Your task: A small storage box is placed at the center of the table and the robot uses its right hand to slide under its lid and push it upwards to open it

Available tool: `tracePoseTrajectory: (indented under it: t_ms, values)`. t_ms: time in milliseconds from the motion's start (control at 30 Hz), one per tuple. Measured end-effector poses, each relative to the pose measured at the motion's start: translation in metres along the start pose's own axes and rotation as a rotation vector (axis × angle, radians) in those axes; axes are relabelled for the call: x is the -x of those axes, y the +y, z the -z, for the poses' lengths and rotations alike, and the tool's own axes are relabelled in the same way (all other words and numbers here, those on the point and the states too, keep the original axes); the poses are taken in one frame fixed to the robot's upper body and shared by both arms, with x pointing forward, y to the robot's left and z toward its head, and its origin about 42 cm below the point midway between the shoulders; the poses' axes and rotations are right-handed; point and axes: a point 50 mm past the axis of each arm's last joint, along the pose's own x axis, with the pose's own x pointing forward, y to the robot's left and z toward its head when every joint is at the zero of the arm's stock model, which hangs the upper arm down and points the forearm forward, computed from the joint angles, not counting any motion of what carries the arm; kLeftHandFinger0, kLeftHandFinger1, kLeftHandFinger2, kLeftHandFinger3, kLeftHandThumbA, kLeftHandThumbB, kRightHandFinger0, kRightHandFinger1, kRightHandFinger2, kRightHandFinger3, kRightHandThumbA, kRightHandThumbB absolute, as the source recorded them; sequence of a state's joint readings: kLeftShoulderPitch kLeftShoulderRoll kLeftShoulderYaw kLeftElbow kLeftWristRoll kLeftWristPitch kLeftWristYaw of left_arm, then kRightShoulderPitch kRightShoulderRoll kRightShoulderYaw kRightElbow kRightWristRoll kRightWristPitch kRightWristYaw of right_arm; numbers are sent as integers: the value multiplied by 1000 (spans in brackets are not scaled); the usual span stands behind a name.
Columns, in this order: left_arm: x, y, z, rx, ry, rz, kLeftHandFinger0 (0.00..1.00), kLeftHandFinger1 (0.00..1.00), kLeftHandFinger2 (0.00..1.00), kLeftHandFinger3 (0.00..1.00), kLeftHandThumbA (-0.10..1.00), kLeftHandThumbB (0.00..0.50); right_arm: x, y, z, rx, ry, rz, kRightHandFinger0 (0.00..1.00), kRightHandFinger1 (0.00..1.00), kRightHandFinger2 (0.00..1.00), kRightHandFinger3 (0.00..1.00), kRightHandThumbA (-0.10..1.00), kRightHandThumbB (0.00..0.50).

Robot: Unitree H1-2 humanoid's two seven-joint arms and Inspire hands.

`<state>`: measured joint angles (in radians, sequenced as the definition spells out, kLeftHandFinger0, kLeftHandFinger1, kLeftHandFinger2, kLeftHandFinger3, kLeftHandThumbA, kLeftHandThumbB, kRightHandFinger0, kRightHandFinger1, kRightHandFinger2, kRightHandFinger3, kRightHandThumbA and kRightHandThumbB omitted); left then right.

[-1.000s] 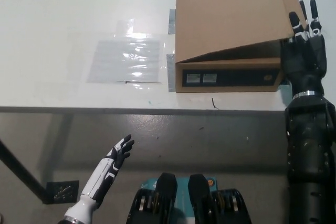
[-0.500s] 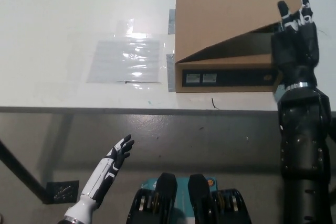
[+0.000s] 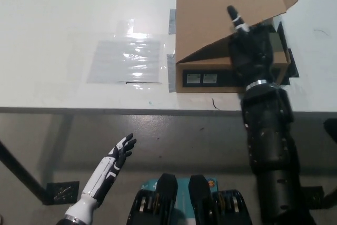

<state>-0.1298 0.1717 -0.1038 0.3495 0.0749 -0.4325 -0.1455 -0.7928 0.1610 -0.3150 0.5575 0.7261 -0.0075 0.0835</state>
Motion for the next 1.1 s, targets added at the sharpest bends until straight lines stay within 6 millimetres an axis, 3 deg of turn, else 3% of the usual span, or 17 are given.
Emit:
tracePoseTrajectory:
  t_ms: [333,633,767,833,867,1100]
  values:
    - [0,0,-1,-2,-2,9,1000,1000,1000,1000,1000,500,-10,27,36,58,79,-35,1000,1000,1000,1000,1000,352]
    - [-3,0,-2,-3,-7,17,1000,1000,1000,1000,1000,500,-8,56,66,233,143,-137,1000,1000,1000,1000,1000,344]
    - [-5,1,-3,-5,-12,23,1000,1000,1000,1000,1000,500,-10,59,86,386,216,-171,1000,1000,1000,1000,1000,380]
    - [-5,1,-3,-5,-13,25,1000,1000,1000,1000,1000,500,-12,56,93,469,252,-185,1000,1000,1000,1000,1000,337]
    - [-5,1,-3,-5,-12,26,1000,1000,1000,1000,1000,500,-12,56,96,507,262,-195,1000,1000,1000,1000,1000,380]
    - [-5,0,-3,-5,-9,31,1000,1000,1000,1000,1000,500,-22,58,105,816,335,-296,1000,1000,1000,1000,1000,392]
